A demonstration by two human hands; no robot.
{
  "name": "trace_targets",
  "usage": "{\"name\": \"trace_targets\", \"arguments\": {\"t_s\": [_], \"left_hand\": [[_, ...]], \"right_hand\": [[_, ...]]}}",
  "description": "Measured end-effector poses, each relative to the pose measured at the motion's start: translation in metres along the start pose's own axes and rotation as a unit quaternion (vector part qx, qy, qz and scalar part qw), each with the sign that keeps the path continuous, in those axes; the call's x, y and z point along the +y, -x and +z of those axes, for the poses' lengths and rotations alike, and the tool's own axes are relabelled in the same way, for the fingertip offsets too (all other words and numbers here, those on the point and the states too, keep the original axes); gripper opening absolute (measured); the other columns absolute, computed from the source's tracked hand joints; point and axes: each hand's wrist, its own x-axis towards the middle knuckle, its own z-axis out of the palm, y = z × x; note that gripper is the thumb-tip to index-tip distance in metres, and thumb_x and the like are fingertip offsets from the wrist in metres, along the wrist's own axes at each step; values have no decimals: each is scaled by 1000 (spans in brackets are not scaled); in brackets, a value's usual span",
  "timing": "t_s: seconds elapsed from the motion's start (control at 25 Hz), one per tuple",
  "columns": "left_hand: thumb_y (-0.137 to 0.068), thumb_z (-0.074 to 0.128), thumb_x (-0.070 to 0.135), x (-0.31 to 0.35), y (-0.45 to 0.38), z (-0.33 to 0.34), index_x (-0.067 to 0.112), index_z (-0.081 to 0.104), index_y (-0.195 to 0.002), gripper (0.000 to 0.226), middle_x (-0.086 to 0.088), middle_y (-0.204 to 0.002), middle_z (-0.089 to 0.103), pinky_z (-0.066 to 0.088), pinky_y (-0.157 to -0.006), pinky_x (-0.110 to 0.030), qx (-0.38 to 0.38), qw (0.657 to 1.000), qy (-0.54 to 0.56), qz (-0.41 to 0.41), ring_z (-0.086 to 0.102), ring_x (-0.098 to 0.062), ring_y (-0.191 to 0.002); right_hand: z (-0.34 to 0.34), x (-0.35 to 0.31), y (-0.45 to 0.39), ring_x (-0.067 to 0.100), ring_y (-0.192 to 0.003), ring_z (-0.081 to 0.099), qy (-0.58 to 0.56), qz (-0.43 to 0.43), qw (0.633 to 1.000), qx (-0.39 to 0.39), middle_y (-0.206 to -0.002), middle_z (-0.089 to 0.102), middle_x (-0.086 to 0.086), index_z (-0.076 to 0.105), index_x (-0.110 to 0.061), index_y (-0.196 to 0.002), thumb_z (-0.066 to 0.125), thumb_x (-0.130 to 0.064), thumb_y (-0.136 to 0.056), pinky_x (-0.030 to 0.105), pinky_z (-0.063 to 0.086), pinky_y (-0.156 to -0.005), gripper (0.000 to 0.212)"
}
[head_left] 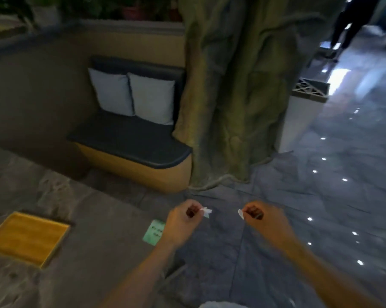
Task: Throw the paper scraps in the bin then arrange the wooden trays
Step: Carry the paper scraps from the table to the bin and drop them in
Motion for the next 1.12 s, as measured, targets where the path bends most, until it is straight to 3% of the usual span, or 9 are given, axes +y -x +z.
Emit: {"name": "trace_targets", "arguments": {"t_s": [0.2,0.52,0.6,0.76,0.96,1.12], "left_hand": [[-86,70,20,60,-42,89,28,64,-77,13,16,-67,66,42,-62,-8,-54,997,33,52,58,6,-64],[-88,68,13,134,-101,201,18,66,-80,10,10,-67,62,43,-60,-14,-183,978,56,81,53,3,-60],[-87,69,10,148,-122,222,18,65,-78,12,10,-67,61,42,-60,-14,-200,973,60,95,52,3,-60],[-85,69,7,167,-171,254,11,68,-79,7,3,-67,63,42,-58,-19,-213,966,67,129,52,0,-59],[-87,69,15,181,-256,279,20,67,-79,9,5,-68,63,42,-55,-16,-251,955,88,130,52,-2,-60],[-85,69,19,182,-318,299,26,67,-77,11,13,-65,62,42,-54,-17,-275,950,83,120,53,-1,-59]], "right_hand": [[-79,66,8,-8,-57,56,-6,40,996,74,-60,60,-32,58,-42,-57,73,-35,-80,9,39,-53,28],[-146,137,23,-9,-53,55,-46,104,977,181,-54,61,-27,56,-39,-56,77,-20,-78,5,39,-54,36],[-159,150,19,-6,-56,59,-37,114,973,198,-55,63,-20,59,-38,-60,77,-21,-78,4,40,-56,31],[-187,171,-10,-2,-62,64,-20,140,964,224,-64,69,-14,65,-33,-68,76,-30,-78,17,50,-61,15],[-217,197,-82,0,-65,64,-12,141,956,256,-67,69,-17,65,-31,-73,75,-33,-78,25,55,-63,11],[-230,213,-138,0,-60,62,-17,166,944,283,-68,68,-20,66,-29,-73,77,-30,-77,19,51,-60,12]]}}
